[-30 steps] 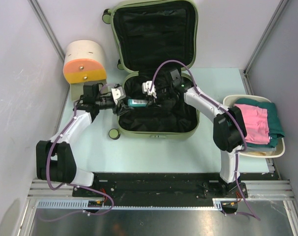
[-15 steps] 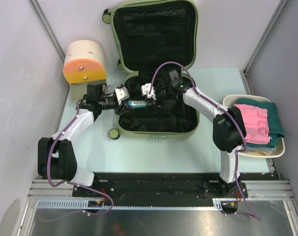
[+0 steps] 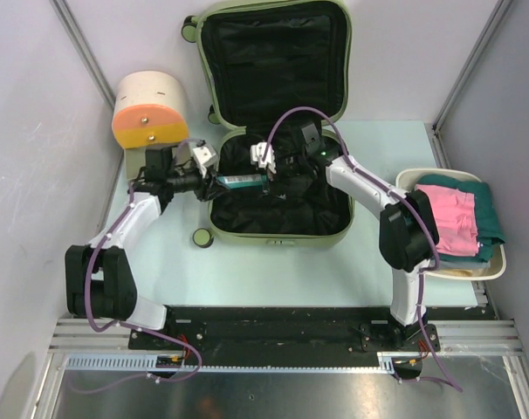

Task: Open, take out, and arrange the luggage

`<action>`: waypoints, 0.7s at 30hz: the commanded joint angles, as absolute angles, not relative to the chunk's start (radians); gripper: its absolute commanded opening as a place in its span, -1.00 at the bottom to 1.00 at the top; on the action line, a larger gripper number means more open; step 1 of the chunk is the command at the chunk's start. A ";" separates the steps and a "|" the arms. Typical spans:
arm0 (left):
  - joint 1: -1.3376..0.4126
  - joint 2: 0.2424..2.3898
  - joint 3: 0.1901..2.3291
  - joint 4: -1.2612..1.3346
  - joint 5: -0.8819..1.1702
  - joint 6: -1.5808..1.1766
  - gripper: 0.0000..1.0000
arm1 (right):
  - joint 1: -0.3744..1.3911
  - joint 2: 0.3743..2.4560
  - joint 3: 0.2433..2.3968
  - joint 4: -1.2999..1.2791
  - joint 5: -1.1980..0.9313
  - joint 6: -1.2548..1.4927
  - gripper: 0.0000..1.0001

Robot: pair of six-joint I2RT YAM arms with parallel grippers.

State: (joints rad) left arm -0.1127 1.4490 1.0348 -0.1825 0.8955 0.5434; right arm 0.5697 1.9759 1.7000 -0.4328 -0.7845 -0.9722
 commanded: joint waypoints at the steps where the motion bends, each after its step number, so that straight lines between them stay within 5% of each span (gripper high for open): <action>1: -0.019 1.404 1.088 -0.155 0.882 0.385 -1.00 | 0.543 1.885 1.660 -0.301 -0.749 -0.858 0.99; 13: 0.342 1.391 1.149 -0.127 0.651 0.221 -0.99 | 0.468 1.859 1.591 -0.107 -0.692 -0.684 0.99; 21: 0.379 1.505 1.218 -0.124 0.445 0.244 -1.00 | 0.460 1.867 1.595 -0.113 -0.695 -0.686 0.99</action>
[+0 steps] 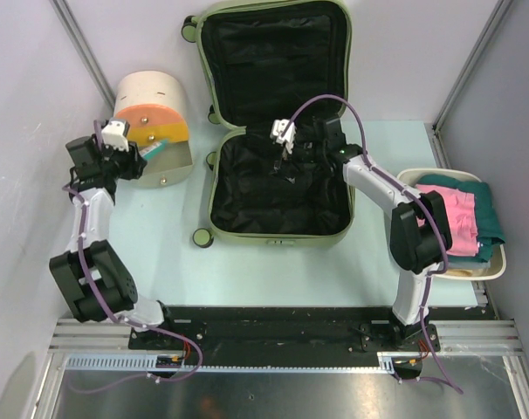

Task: Open, take out, and arrange the luggage

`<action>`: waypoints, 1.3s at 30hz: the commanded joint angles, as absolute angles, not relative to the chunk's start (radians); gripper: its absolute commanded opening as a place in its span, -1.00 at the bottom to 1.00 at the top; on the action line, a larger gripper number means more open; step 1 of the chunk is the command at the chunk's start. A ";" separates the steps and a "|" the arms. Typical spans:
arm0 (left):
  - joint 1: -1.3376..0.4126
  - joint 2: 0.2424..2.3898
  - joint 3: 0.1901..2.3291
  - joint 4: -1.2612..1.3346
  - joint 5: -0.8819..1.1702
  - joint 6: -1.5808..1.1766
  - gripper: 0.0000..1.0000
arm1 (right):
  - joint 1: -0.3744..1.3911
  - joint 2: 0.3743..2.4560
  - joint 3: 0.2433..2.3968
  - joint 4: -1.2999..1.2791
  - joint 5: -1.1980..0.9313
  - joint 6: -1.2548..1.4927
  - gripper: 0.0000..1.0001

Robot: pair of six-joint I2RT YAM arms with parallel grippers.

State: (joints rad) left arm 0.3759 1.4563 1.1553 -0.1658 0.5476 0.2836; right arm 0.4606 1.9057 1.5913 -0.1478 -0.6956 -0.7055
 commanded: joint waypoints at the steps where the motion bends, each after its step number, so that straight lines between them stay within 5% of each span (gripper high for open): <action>1: 0.380 1.517 1.233 -0.123 0.433 0.241 -1.00 | 0.459 1.867 1.597 -0.114 -0.693 -0.687 0.99; 31: 0.348 1.882 1.465 -0.091 0.673 0.232 -0.98 | 0.446 1.899 1.640 -0.170 -0.670 -0.693 0.99; 33: 0.347 1.899 1.468 -0.083 0.666 0.221 -0.73 | 0.451 1.901 1.643 -0.170 -0.672 -0.693 0.99; 34: 0.347 1.904 1.471 -0.078 0.661 0.219 -0.30 | 0.451 1.901 1.641 -0.170 -0.673 -0.693 0.99; 36: 0.348 1.910 1.476 -0.077 0.631 0.215 0.03 | 0.453 1.901 1.644 -0.173 -0.672 -0.695 0.99; 37: 0.348 1.908 1.474 -0.075 0.617 0.215 0.38 | 0.453 1.901 1.647 -0.175 -0.672 -0.696 1.00; 39: 0.356 1.896 1.467 -0.077 0.606 0.215 0.53 | 0.451 1.902 1.647 -0.179 -0.672 -0.698 0.99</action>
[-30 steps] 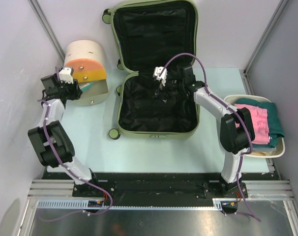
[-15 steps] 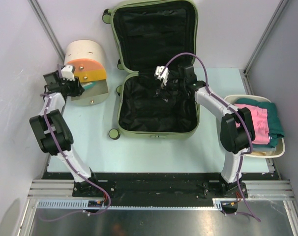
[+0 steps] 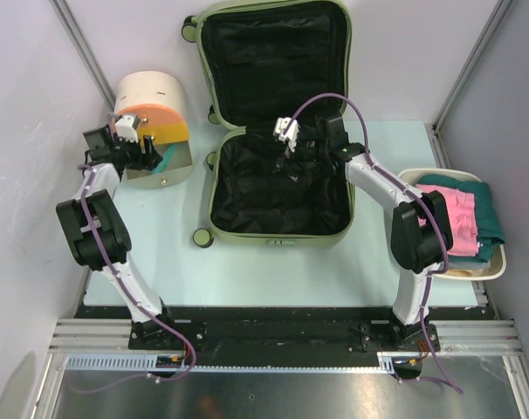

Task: Open, take out, and arrange the luggage

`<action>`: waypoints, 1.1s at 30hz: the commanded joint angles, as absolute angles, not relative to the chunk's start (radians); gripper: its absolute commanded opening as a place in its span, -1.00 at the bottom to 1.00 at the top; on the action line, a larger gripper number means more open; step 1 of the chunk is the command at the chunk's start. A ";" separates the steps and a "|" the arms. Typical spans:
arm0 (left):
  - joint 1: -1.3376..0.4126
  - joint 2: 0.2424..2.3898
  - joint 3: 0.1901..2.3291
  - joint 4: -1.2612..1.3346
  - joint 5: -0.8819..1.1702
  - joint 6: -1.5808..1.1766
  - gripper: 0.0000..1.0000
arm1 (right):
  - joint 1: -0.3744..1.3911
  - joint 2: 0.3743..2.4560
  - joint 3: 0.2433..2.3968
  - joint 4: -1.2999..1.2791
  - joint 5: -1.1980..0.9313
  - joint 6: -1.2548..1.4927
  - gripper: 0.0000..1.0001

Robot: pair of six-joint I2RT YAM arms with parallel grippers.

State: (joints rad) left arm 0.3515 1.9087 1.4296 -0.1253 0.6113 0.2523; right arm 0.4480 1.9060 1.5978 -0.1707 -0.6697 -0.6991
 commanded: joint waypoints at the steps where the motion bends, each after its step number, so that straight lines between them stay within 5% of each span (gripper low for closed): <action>1: 0.359 1.890 1.463 -0.075 0.607 0.210 0.60 | 0.453 1.901 1.649 -0.181 -0.672 -0.698 0.99; 5: 0.382 1.849 1.436 -0.077 0.607 0.207 0.66 | 0.453 1.899 1.647 -0.186 -0.675 -0.693 1.00; 8: 0.406 1.807 1.422 -0.077 0.618 0.195 0.50 | 0.453 1.899 1.644 -0.186 -0.677 -0.693 0.99; 12: 0.416 1.712 1.345 -0.084 0.623 0.253 0.02 | 0.453 1.893 1.638 -0.192 -0.676 -0.689 0.99; 15: 0.417 1.645 1.292 -0.141 0.595 0.262 -0.10 | 0.453 1.888 1.631 -0.193 -0.676 -0.684 0.99; 24: 0.376 1.595 1.149 -0.261 0.470 0.216 -0.37 | 0.453 1.884 1.620 -0.189 -0.686 -0.672 0.99; 33: 0.325 1.788 1.236 -0.169 0.384 0.144 -0.40 | 0.453 1.884 1.621 -0.198 -0.680 -0.667 0.99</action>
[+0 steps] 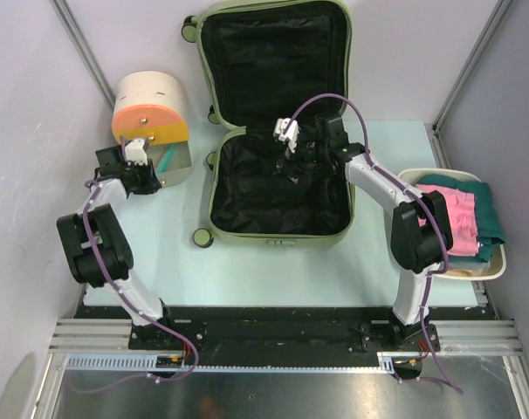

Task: Open, take out, and arrange the luggage

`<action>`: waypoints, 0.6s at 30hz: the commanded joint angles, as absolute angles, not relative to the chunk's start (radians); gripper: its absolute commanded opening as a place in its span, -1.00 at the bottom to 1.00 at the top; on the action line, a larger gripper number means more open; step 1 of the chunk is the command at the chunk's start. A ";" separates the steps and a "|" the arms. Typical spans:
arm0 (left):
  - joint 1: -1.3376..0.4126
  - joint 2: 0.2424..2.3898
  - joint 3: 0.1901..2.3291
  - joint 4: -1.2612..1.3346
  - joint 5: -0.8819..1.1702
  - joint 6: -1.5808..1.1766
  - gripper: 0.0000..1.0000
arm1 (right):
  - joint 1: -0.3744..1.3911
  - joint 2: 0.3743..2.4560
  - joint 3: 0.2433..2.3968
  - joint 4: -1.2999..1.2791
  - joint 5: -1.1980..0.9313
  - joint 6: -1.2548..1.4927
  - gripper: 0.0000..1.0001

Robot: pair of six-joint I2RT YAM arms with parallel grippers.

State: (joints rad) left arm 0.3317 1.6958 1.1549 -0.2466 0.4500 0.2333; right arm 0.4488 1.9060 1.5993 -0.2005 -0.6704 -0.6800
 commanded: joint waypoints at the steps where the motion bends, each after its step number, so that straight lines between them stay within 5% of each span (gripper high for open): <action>1: 0.324 1.804 1.247 -0.151 0.383 0.132 -0.40 | 0.453 1.884 1.623 -0.201 -0.680 -0.667 0.99; 18: 0.239 2.031 1.479 0.193 0.336 0.167 -0.37 | 0.449 1.916 1.672 -0.239 -0.643 -0.650 0.99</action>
State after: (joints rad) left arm 0.2642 1.9781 1.3846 0.0505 0.3912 0.1658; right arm 0.4488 1.9060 1.6001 -0.2230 -0.6518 -0.6613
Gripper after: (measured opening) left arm 0.310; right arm 0.994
